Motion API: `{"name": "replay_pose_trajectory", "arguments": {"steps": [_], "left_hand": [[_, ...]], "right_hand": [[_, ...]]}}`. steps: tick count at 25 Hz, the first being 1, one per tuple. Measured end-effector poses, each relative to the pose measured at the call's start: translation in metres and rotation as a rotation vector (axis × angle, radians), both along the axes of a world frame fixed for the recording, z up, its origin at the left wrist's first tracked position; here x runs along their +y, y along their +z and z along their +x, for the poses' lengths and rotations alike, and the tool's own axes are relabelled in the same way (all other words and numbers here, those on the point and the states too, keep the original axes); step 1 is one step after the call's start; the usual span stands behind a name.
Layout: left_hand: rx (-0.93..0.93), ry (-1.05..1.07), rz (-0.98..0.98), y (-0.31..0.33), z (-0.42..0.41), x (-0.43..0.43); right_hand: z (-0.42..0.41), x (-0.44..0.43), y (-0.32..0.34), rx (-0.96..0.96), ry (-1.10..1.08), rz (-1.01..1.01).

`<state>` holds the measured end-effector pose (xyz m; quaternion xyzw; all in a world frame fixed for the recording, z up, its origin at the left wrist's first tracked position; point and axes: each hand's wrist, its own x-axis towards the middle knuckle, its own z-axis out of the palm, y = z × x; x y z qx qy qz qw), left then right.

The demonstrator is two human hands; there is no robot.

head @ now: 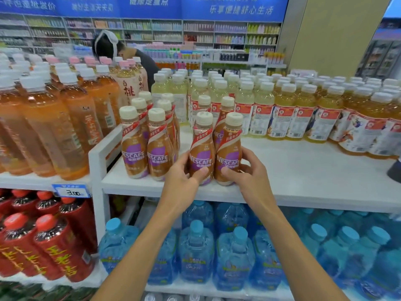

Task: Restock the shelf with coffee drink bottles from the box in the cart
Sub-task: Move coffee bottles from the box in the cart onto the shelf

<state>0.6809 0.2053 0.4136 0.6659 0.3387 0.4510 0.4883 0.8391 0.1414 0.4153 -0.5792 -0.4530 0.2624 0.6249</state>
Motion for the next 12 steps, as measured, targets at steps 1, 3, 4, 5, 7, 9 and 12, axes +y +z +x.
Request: {"name": "replay_pose_trajectory", "arguments": {"steps": [1, 3, 4, 5, 7, 9, 12], "left_hand": [[-0.004, 0.006, 0.008, -0.003, 0.000, 0.002], [-0.001, 0.020, 0.017, -0.008, -0.002, 0.004], [0.016, 0.037, 0.022, -0.010, -0.003, 0.004], [0.044, 0.061, 0.037, -0.012, -0.005, 0.004], [0.094, 0.124, 0.078, -0.013, -0.005, 0.001], [0.099, 0.181, 0.101, -0.012, -0.002, -0.003], [0.097, 0.222, 0.107, -0.007, 0.002, -0.010]], "right_hand": [[0.000, 0.000, -0.001, -0.017, 0.000, 0.002], [0.000, -0.001, -0.004, -0.083, -0.015, -0.007], [0.000, -0.003, -0.004, -0.126, -0.048, -0.022], [0.000, -0.004, -0.005, -0.166, -0.094, -0.039], [-0.001, -0.008, -0.003, -0.174, -0.155, -0.050], [-0.003, -0.010, -0.002, -0.144, -0.144, -0.019], [-0.007, -0.011, -0.003, -0.132, -0.125, 0.000]]}}
